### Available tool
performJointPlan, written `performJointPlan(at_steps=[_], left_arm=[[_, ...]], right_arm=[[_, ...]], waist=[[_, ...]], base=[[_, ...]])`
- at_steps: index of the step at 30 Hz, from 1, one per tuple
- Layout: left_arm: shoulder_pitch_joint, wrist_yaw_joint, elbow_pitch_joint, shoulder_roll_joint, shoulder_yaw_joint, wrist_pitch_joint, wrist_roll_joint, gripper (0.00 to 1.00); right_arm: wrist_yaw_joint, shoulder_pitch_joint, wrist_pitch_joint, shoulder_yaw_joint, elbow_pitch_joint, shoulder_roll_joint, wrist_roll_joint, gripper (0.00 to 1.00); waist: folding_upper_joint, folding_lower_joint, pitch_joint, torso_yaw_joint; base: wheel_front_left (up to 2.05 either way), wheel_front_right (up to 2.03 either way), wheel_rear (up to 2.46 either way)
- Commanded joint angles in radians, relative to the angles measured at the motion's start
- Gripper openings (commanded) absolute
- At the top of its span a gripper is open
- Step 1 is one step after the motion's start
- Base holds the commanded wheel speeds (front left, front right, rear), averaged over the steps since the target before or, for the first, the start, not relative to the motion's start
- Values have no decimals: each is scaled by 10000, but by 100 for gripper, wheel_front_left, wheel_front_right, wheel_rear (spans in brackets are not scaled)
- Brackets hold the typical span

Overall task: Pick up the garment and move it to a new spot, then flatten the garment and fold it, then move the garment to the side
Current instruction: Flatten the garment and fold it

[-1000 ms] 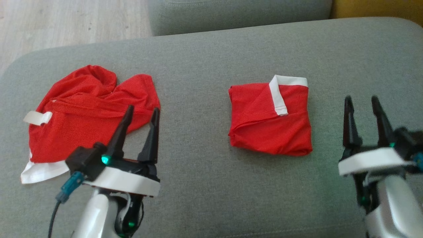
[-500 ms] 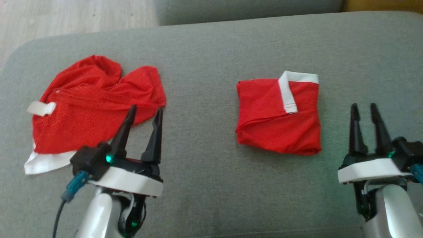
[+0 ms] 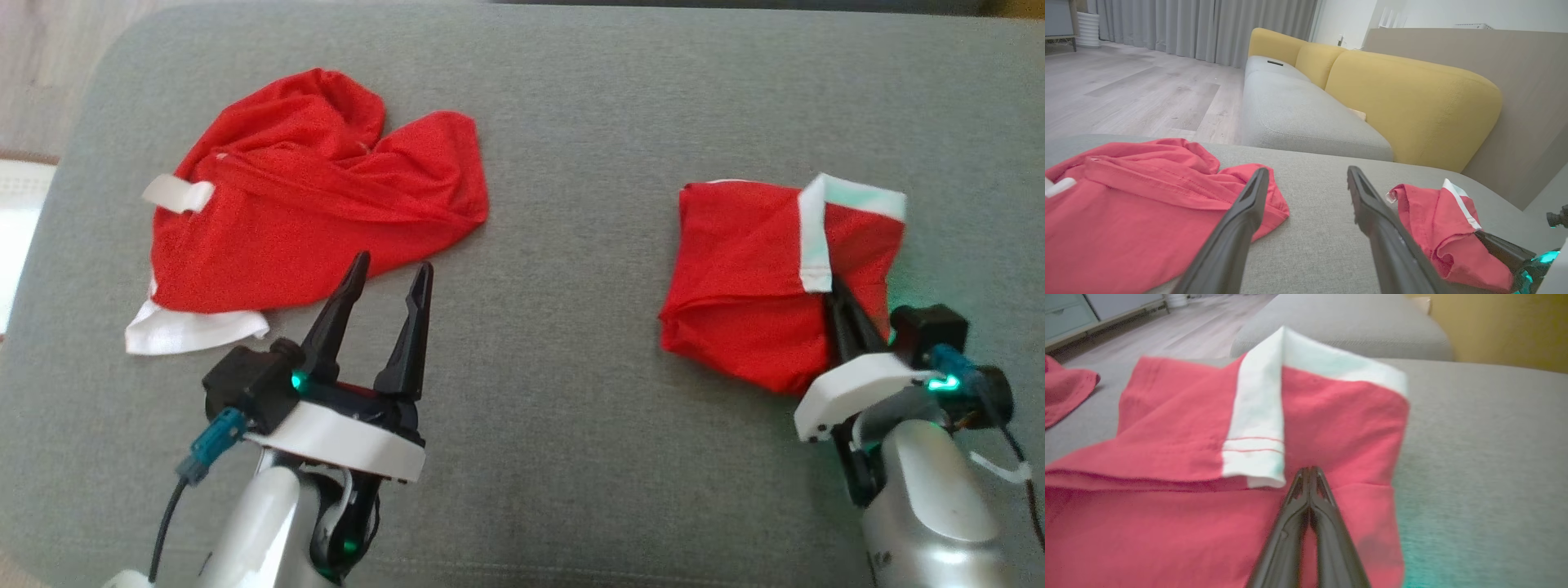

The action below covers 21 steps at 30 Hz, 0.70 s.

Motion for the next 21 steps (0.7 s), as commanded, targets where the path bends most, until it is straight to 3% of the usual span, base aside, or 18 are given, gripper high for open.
performJointPlan(at_steps=[1,8,15,21], left_arm=[[-529,-61,-316,56,254,-51,-86,100],[-553,-61,-244,56,282,-51,-99,100],[-585,-61,-218,56,146,-51,-161,100],[-716,-61,-234,56,69,-51,-258,100]], right_arm=[[-9,-352,-58,392,1,-65,-82,0],[-9,-1030,-611,1278,490,-19,318,0],[-9,-1539,-727,1991,412,8,825,0],[-9,-2378,-686,2525,1108,12,993,0]], waist=[[0,-1,38,111],[0,-1,-3,148],[0,-1,19,230],[0,-1,258,440]], base=[[0,0,0],[0,0,0],[0,0,0],[0,0,0]])
